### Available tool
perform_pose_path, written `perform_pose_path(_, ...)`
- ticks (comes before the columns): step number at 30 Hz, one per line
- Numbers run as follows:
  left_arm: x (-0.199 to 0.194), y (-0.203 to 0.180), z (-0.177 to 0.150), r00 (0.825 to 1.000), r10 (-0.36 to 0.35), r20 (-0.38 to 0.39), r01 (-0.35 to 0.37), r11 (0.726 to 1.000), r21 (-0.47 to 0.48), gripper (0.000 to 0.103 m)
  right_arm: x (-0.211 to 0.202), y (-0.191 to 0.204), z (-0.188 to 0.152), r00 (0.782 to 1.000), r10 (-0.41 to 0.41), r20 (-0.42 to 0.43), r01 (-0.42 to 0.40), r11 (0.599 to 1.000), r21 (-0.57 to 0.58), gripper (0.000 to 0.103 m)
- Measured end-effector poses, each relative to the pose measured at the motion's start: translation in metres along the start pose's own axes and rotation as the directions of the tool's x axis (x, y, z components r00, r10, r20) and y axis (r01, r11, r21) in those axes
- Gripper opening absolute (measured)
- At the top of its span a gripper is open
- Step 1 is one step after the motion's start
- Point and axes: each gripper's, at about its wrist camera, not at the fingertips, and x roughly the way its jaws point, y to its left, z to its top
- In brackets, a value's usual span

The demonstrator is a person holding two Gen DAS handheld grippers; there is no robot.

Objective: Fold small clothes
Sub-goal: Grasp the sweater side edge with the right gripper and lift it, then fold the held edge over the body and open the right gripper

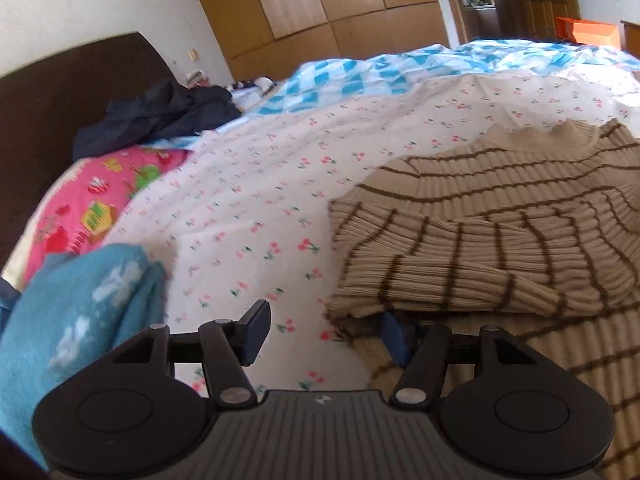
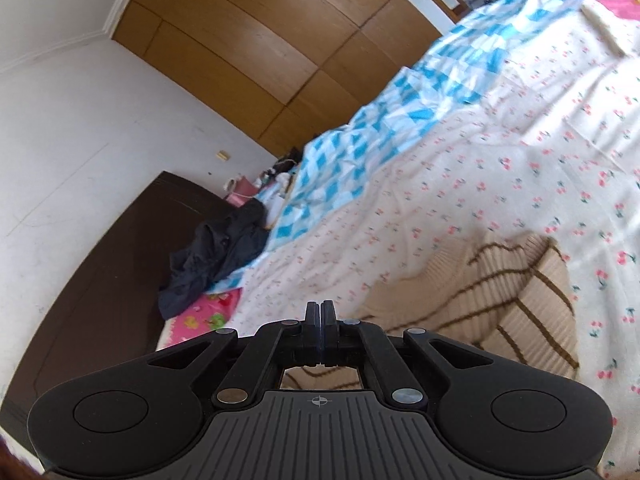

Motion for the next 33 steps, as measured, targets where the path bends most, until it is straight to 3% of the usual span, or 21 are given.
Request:
perform_pose_path(3, -0.008, -0.014, -0.001, 1.0, -0.01, 0.019, 0.01, 0.999, 0.05, 0.064, 0.002, -0.024, -0.017, 0.997, -0.04, -0.068, 0.043, 0.998, 0.04, 0.007)
perform_pose_path(7, -0.012, -0.024, -0.004, 1.0, 0.003, 0.031, -0.006, 0.994, 0.108, 0.064, 0.006, -0.042, -0.037, 0.986, -0.116, -0.123, 0.122, 0.992, 0.043, 0.008)
perform_pose_path(9, -0.013, -0.025, -0.004, 0.999, 0.004, 0.032, -0.007, 0.994, 0.113, 0.064, 0.012, -0.053, -0.041, 0.982, -0.114, -0.15, 0.129, 0.987, 0.095, 0.013)
perform_pose_path(13, -0.013, -0.021, -0.003, 0.999, -0.018, 0.03, 0.016, 0.997, 0.082, 0.064, 0.025, -0.06, -0.042, 0.98, -0.135, -0.145, 0.153, 0.98, 0.127, 0.044)
perform_pose_path(14, -0.012, -0.019, -0.003, 0.999, -0.023, 0.028, 0.021, 0.997, 0.07, 0.064, 0.029, -0.061, -0.042, 0.98, -0.137, -0.145, 0.156, 0.979, 0.129, 0.044)
perform_pose_path(16, -0.011, -0.016, -0.003, 0.999, -0.032, 0.024, 0.031, 0.998, 0.047, 0.064, 0.038, -0.064, -0.042, 0.979, -0.137, -0.149, 0.158, 0.977, 0.146, 0.044)
perform_pose_path(17, -0.011, -0.016, -0.003, 0.999, -0.036, 0.025, 0.035, 0.999, 0.04, 0.064, 0.042, -0.064, -0.042, 0.979, -0.138, -0.151, 0.161, 0.975, 0.153, 0.038)
perform_pose_path(18, -0.012, -0.016, -0.003, 0.999, -0.041, 0.029, 0.04, 0.999, 0.036, 0.064, 0.044, -0.064, -0.041, 0.979, -0.134, -0.152, 0.157, 0.975, 0.155, 0.03)
perform_pose_path(19, -0.014, -0.015, -0.002, 0.998, -0.048, 0.038, 0.046, 0.998, 0.034, 0.064, 0.043, -0.063, -0.04, 0.981, -0.117, -0.152, 0.142, 0.976, 0.163, 0.01)
perform_pose_path(21, -0.022, -0.014, -0.001, 0.995, -0.07, 0.075, 0.069, 0.997, 0.021, 0.064, 0.032, -0.057, -0.036, 0.99, -0.083, -0.116, 0.101, 0.983, 0.154, 0.008)
perform_pose_path(25, -0.035, -0.009, 0.002, 0.983, -0.102, 0.152, 0.105, 0.994, -0.013, 0.066, 0.01, -0.052, -0.025, 0.991, -0.126, -0.045, 0.13, 0.987, 0.092, 0.008)
perform_pose_path(29, -0.018, -0.017, 0.001, 0.995, -0.071, 0.076, 0.07, 0.997, 0.021, 0.067, 0.024, -0.067, -0.034, 0.977, -0.18, -0.117, 0.192, 0.976, 0.101, 0.008)
perform_pose_path(31, -0.004, -0.018, -0.003, 0.998, -0.06, 0.001, 0.06, 0.998, 0.033, 0.068, 0.027, -0.071, -0.04, 0.972, -0.206, -0.116, 0.218, 0.97, 0.107, 0.008)
perform_pose_path(33, -0.001, -0.013, -0.004, 0.997, -0.078, -0.013, 0.078, 0.997, -0.002, 0.068, 0.024, -0.077, -0.041, 0.976, -0.195, -0.1, 0.207, 0.968, 0.142, 0.008)
